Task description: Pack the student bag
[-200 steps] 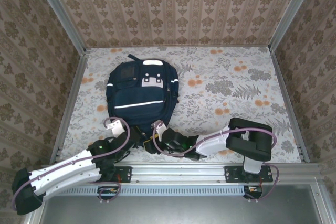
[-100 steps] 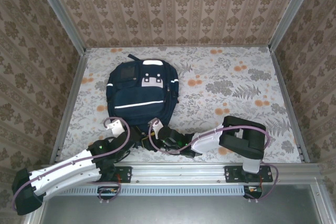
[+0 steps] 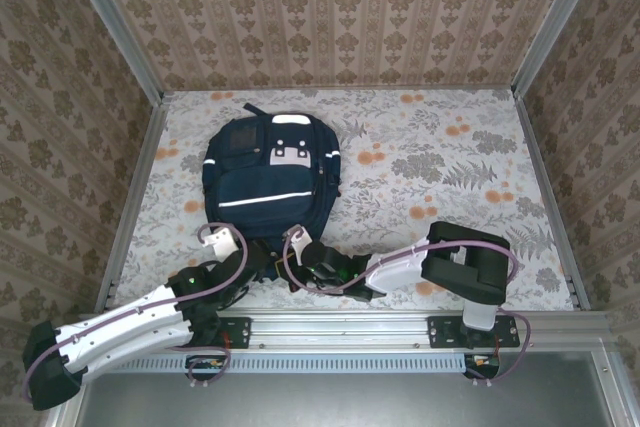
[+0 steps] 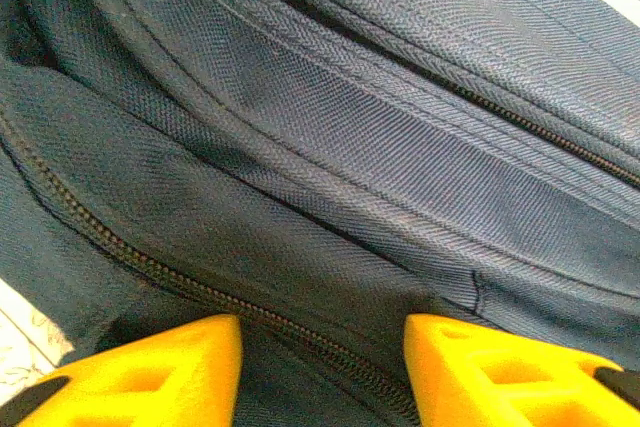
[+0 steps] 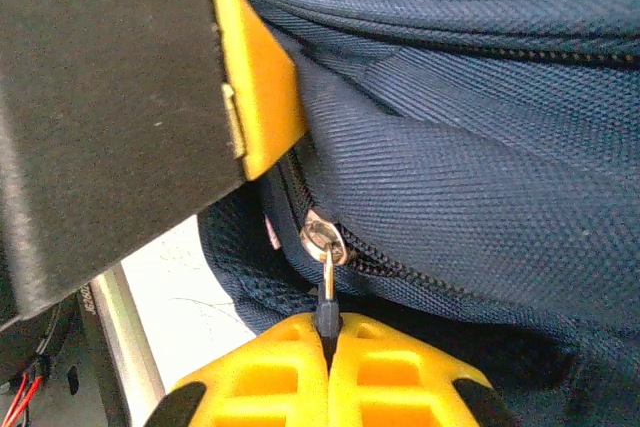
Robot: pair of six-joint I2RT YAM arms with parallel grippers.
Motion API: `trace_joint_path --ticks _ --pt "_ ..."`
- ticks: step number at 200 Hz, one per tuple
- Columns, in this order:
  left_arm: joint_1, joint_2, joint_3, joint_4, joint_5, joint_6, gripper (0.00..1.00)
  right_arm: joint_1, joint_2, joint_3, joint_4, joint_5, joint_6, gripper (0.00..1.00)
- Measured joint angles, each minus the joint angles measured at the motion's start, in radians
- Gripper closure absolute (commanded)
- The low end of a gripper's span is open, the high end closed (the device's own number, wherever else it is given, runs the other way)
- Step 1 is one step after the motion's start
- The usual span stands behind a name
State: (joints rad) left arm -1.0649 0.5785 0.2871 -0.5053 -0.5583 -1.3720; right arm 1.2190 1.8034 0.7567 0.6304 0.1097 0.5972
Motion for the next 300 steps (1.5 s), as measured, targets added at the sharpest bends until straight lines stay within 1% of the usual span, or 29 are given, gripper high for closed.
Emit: trace_joint_path --ticks 45,68,74,87,102,123,144,174,204,245,266,286,300 --pt "0.000 0.033 0.000 0.058 0.016 0.006 0.37 0.040 -0.046 0.003 -0.082 0.074 -0.042 1.00" --pt "0.000 0.074 0.000 0.091 0.016 0.007 0.44 0.056 -0.059 0.004 -0.113 0.108 -0.056 1.00" --pt "0.000 0.086 0.000 0.097 0.016 0.008 0.49 0.056 -0.062 0.004 -0.119 0.113 -0.061 1.00" --pt "0.000 0.110 0.000 0.109 0.013 0.011 0.71 0.059 -0.065 0.004 -0.124 0.121 -0.069 1.00" --pt "0.000 0.135 0.000 0.112 0.004 0.013 1.00 0.062 -0.069 0.004 -0.132 0.127 -0.073 1.00" --pt "0.001 0.146 0.005 0.114 -0.003 0.010 1.00 0.064 -0.079 0.002 -0.138 0.139 -0.075 1.00" --pt "0.001 0.108 0.010 0.084 -0.007 0.010 1.00 0.069 -0.106 -0.011 -0.143 0.169 -0.079 1.00" --pt "0.016 -0.024 0.011 0.013 -0.006 0.011 1.00 0.062 -0.161 -0.038 -0.161 0.208 -0.090 1.00" --pt "0.076 -0.158 0.010 -0.092 -0.006 0.024 1.00 0.022 -0.208 -0.079 -0.185 0.227 -0.104 1.00" --pt "0.210 -0.260 0.010 -0.193 0.026 0.092 1.00 -0.076 -0.240 -0.132 -0.227 0.232 -0.126 1.00" --pt "0.319 -0.272 0.022 -0.227 0.071 0.161 1.00 -0.122 -0.240 -0.133 -0.246 0.232 -0.150 1.00" --pt "0.435 -0.272 0.060 -0.254 0.136 0.230 1.00 -0.169 -0.238 -0.133 -0.246 0.231 -0.174 1.00" --pt "0.493 -0.280 0.076 -0.263 0.184 0.268 1.00 -0.209 -0.228 -0.130 -0.243 0.230 -0.182 1.00"
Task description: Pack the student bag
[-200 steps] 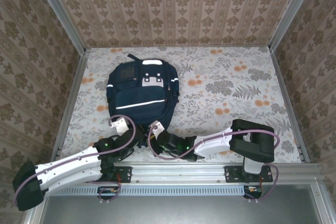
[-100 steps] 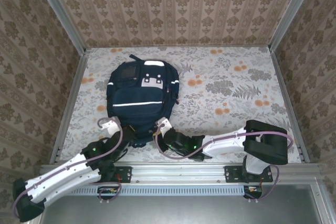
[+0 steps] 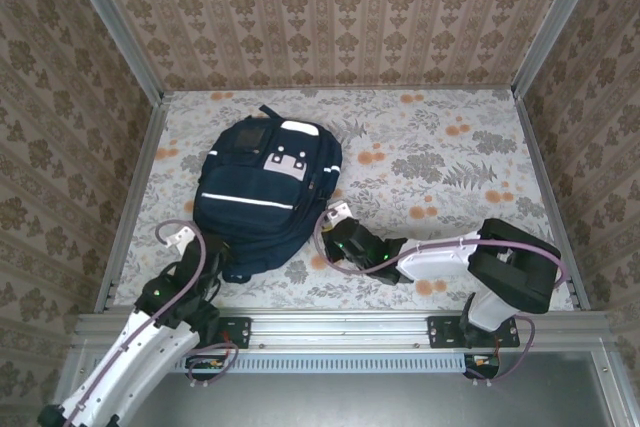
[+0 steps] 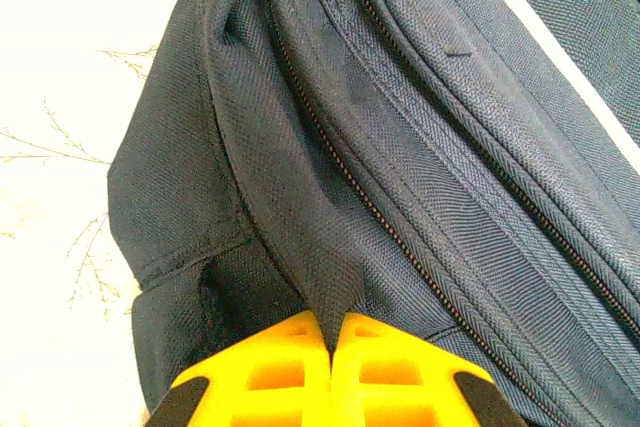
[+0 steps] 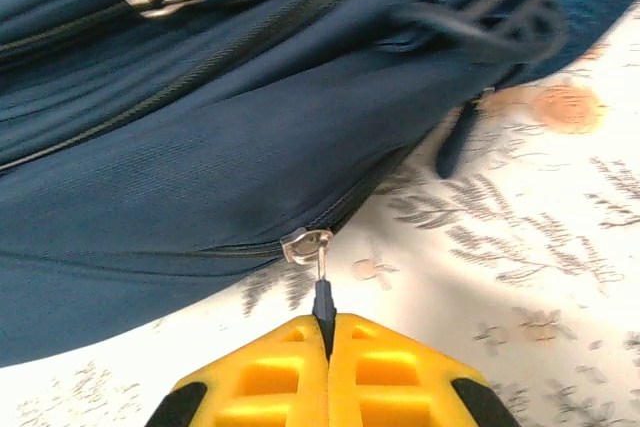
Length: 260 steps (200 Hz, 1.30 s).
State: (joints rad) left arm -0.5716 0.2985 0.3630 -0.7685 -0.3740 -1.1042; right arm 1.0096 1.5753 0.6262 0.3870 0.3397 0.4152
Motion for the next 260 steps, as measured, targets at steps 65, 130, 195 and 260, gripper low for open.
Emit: trace_joint_path --ticks 65,130,195,260 --pt "0.051 -0.063 0.010 -0.056 0.103 0.069 1.00 -0.153 0.135 0.090 0.023 -0.003 -0.024 1.00" --pt "0.052 -0.084 0.041 -0.067 0.177 0.088 1.00 -0.240 0.180 0.164 -0.029 -0.066 -0.008 1.00" --pt "0.050 -0.082 0.043 -0.063 0.209 0.100 1.00 -0.338 0.072 0.136 -0.084 -0.033 0.057 1.00" --pt "-0.301 -0.016 -0.039 0.064 0.090 -0.012 1.00 -0.499 -0.104 0.071 -0.219 0.125 0.098 0.90"
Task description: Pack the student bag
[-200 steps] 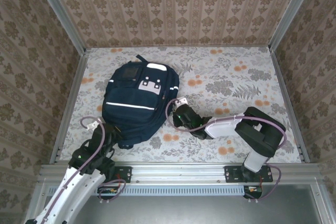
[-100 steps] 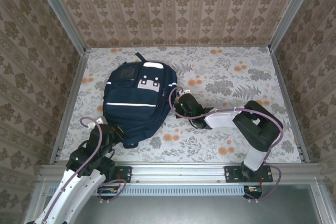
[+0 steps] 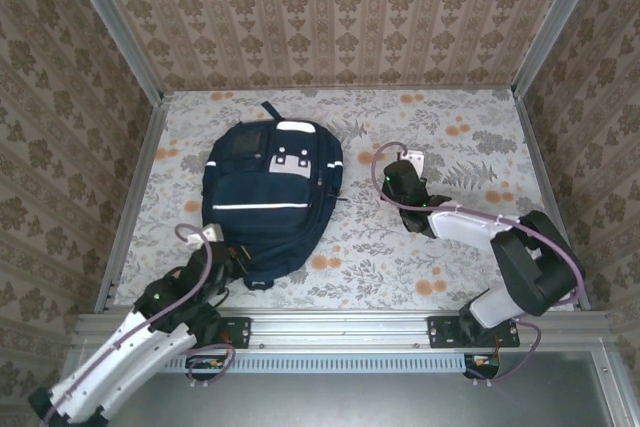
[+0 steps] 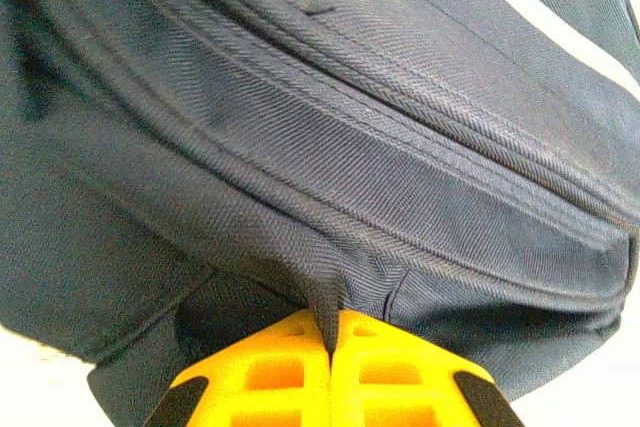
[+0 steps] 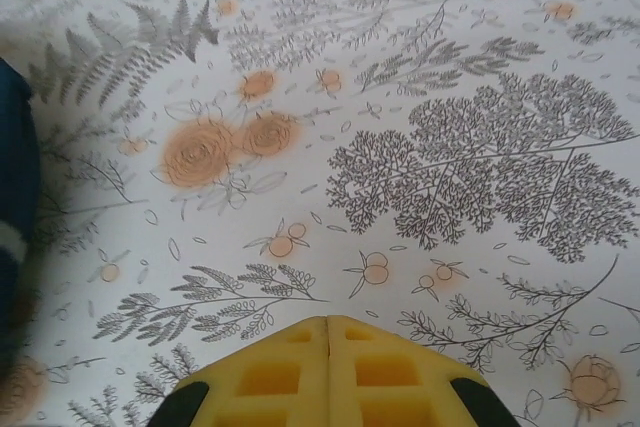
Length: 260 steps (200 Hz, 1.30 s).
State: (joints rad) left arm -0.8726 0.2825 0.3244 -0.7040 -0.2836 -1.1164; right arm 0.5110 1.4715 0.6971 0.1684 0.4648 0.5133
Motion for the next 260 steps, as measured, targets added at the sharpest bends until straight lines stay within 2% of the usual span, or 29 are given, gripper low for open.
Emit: trace_joint_path --ticks 22,36,51,61,75,90,105,113,131,141,153,175,208,235,260 --pt "-0.224 0.151 -0.001 0.117 -0.138 -0.057 1.00 0.000 -0.065 -0.006 -0.026 -0.001 0.015 0.81" --pt "-0.319 0.293 0.024 0.179 -0.204 -0.078 1.00 0.000 -0.114 -0.016 -0.043 -0.001 0.026 0.75" --pt "-0.366 0.450 0.077 0.234 -0.238 -0.086 1.00 0.000 -0.167 -0.028 -0.058 -0.001 0.038 0.71" --pt "-0.378 0.553 0.123 0.276 -0.242 -0.085 1.00 0.000 -0.202 -0.037 -0.069 -0.003 0.046 0.64" --pt "-0.383 0.681 0.191 0.323 -0.241 -0.082 1.00 0.000 -0.255 -0.052 -0.089 -0.009 0.064 0.63" --pt "-0.383 0.793 0.270 0.355 -0.240 -0.066 0.82 0.002 -0.313 -0.068 -0.116 -0.024 0.072 0.61" --pt "-0.384 0.860 0.338 0.366 -0.229 -0.034 0.45 0.004 -0.374 -0.080 -0.146 -0.035 0.084 0.45" --pt "-0.385 0.878 0.367 0.375 -0.225 -0.018 0.28 0.005 -0.413 -0.088 -0.166 -0.045 0.088 0.37" --pt "-0.364 0.883 0.420 0.375 -0.231 0.016 0.10 0.009 -0.496 -0.098 -0.205 -0.059 0.101 0.20" --pt "-0.341 0.874 0.442 0.367 -0.232 0.032 0.03 0.010 -0.537 -0.100 -0.229 -0.064 0.098 0.12" --pt "-0.307 0.856 0.459 0.340 -0.233 0.062 0.00 0.011 -0.576 -0.100 -0.249 -0.072 0.095 0.01" --pt "-0.195 0.795 0.471 0.271 -0.213 0.124 0.00 0.011 -0.624 -0.100 -0.296 -0.076 0.092 0.01" --pt "0.085 0.661 0.472 0.172 -0.195 0.239 0.00 0.011 -0.634 -0.090 -0.363 -0.061 0.048 0.00" --pt "0.294 0.569 0.472 0.127 -0.227 0.363 0.00 0.011 -0.613 -0.075 -0.367 0.037 -0.075 0.00" --pt "0.525 0.577 0.471 0.134 -0.236 0.435 0.00 0.008 -0.545 -0.088 -0.282 0.150 -0.230 0.00"
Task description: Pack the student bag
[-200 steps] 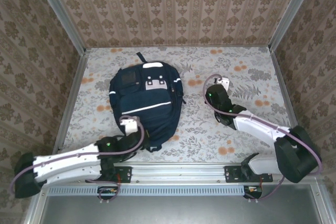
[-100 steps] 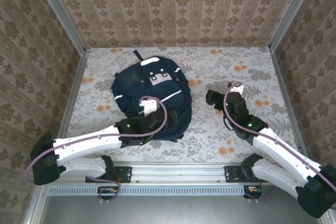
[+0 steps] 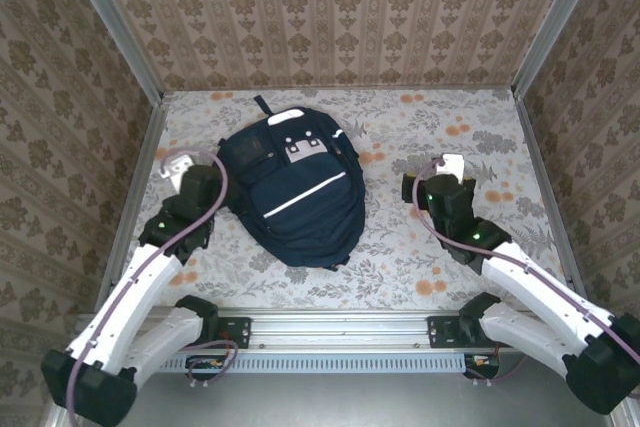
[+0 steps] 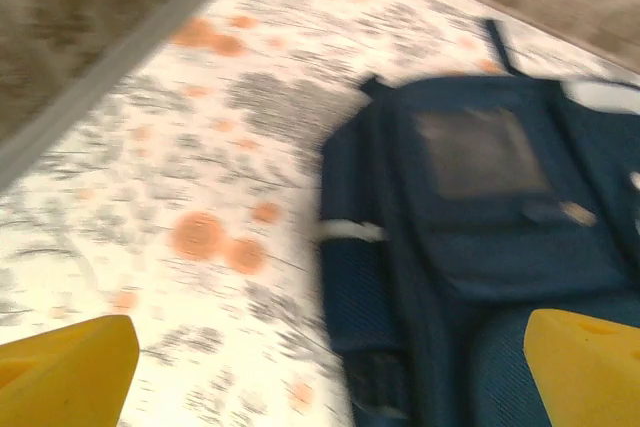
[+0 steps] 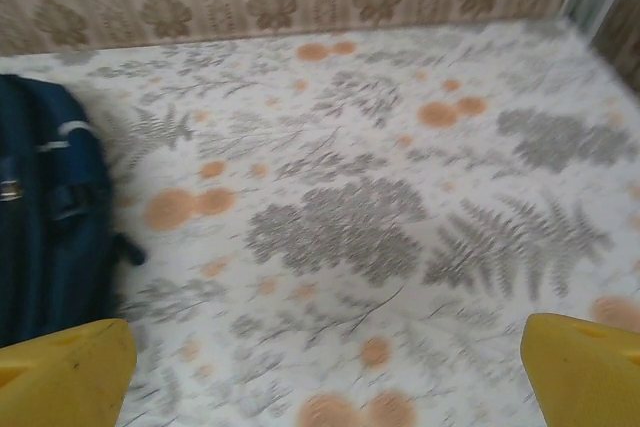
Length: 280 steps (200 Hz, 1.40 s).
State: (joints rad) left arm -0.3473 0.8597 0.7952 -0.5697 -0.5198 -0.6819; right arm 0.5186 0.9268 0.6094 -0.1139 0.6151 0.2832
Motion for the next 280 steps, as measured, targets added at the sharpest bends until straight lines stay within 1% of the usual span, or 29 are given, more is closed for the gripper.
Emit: trace_joint_path --ticks 7,16,31,56,77,91,106,123,136,145,161,178,194,200,209,225,237,280 --pt "0.060 0.011 -0.010 0.023 0.003 0.011 0.00 -0.005 0.020 -0.017 0.041 0.018 -0.042 0.00" --pt "0.114 0.025 -0.032 0.061 0.000 0.027 0.00 -0.013 0.044 -0.046 0.098 0.031 -0.093 0.00" --pt "0.152 0.069 -0.063 0.112 -0.025 0.074 0.00 -0.034 0.091 -0.099 0.189 0.039 -0.169 0.00" --pt "0.154 0.194 -0.063 0.174 -0.068 0.172 0.00 -0.107 0.217 -0.132 0.317 0.035 -0.244 0.00" --pt "0.153 0.297 -0.064 0.254 -0.109 0.252 0.00 -0.151 0.366 -0.132 0.467 0.038 -0.297 0.00" --pt "0.153 0.349 -0.086 0.356 -0.134 0.303 0.00 -0.155 0.477 -0.132 0.578 0.046 -0.346 0.00" --pt "0.159 0.396 -0.137 0.487 -0.143 0.363 0.00 -0.156 0.558 -0.132 0.655 0.047 -0.397 0.01" --pt "0.160 0.453 -0.203 0.638 -0.138 0.431 0.00 -0.163 0.590 -0.140 0.743 0.028 -0.438 0.01" --pt "0.160 0.504 -0.239 0.754 -0.129 0.483 0.00 -0.190 0.589 -0.160 0.824 -0.015 -0.442 0.00" --pt "0.161 0.539 -0.261 0.836 -0.119 0.520 0.00 -0.222 0.589 -0.167 0.853 -0.042 -0.436 0.00" --pt "0.170 0.578 -0.278 0.928 -0.079 0.579 0.00 -0.293 0.583 -0.177 0.884 -0.104 -0.404 0.00" --pt "0.188 0.578 -0.298 1.027 -0.035 0.619 0.00 -0.374 0.568 -0.224 0.956 -0.177 -0.357 0.00" --pt "0.214 0.578 -0.360 1.194 0.011 0.646 0.00 -0.434 0.585 -0.277 1.041 -0.233 -0.320 0.00" --pt "0.224 0.580 -0.391 1.249 0.030 0.654 0.00 -0.442 0.597 -0.283 1.052 -0.246 -0.310 0.00" --pt "0.239 0.584 -0.418 1.273 0.063 0.662 0.00 -0.443 0.605 -0.283 1.043 -0.272 -0.303 0.00" --pt "0.257 0.627 -0.422 1.329 0.138 0.686 0.00 -0.443 0.607 -0.269 1.036 -0.314 -0.289 0.00" --pt "0.257 0.670 -0.423 1.390 0.175 0.700 0.00 -0.444 0.607 -0.256 1.031 -0.329 -0.279 0.00" --pt "0.277 0.684 -0.422 1.431 0.240 0.705 0.00 -0.455 0.607 -0.243 1.024 -0.355 -0.256 0.00"
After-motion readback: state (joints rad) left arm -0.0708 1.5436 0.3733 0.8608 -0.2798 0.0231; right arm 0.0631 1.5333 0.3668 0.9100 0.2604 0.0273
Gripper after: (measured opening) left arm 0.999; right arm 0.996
